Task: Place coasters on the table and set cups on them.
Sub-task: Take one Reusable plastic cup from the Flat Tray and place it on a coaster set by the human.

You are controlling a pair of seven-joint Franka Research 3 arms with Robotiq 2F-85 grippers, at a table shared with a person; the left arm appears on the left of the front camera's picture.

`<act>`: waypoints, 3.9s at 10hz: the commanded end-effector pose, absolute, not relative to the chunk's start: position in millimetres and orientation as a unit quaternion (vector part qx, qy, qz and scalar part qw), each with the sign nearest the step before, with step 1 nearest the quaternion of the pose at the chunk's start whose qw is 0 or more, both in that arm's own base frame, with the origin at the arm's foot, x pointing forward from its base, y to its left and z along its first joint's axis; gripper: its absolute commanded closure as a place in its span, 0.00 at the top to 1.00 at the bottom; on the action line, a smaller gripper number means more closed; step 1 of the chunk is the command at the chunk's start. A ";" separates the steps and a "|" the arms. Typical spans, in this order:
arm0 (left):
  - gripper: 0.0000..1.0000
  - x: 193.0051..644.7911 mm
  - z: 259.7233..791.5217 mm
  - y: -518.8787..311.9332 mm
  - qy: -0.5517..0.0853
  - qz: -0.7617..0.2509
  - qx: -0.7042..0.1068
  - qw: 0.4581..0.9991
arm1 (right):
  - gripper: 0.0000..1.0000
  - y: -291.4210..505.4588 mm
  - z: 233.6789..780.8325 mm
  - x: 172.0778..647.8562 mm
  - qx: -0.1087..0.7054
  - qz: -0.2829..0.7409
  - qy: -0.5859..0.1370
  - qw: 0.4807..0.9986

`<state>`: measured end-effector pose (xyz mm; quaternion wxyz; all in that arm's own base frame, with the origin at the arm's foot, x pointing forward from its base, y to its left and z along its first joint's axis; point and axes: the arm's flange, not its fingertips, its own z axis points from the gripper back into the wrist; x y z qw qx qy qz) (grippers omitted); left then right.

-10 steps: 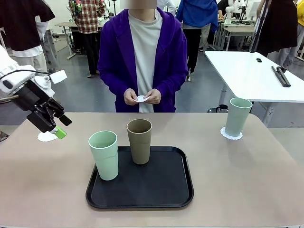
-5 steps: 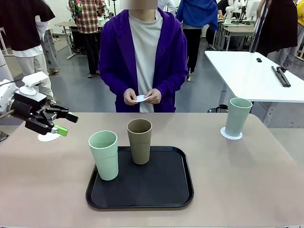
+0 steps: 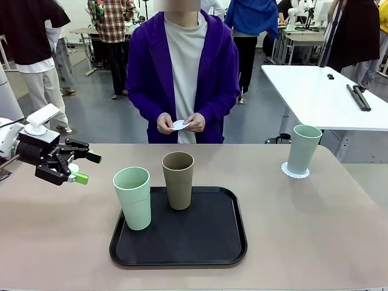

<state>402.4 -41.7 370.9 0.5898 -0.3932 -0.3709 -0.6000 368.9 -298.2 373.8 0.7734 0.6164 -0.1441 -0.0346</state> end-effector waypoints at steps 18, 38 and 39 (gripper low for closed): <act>1.00 436.2 243.7 -65.6 -0.398 -0.558 -0.526 0.505 | 1.00 -296.8 374.9 368.7 0.620 -0.035 -0.146 0.770; 1.00 426.7 221.0 -158.2 -0.342 -0.606 -0.549 0.463 | 1.00 -296.8 374.9 368.7 0.620 -0.035 -0.146 0.770; 1.00 425.5 219.9 -161.5 -0.339 -0.608 -0.551 0.461 | 1.00 -296.8 374.9 368.7 0.620 -0.035 -0.146 0.770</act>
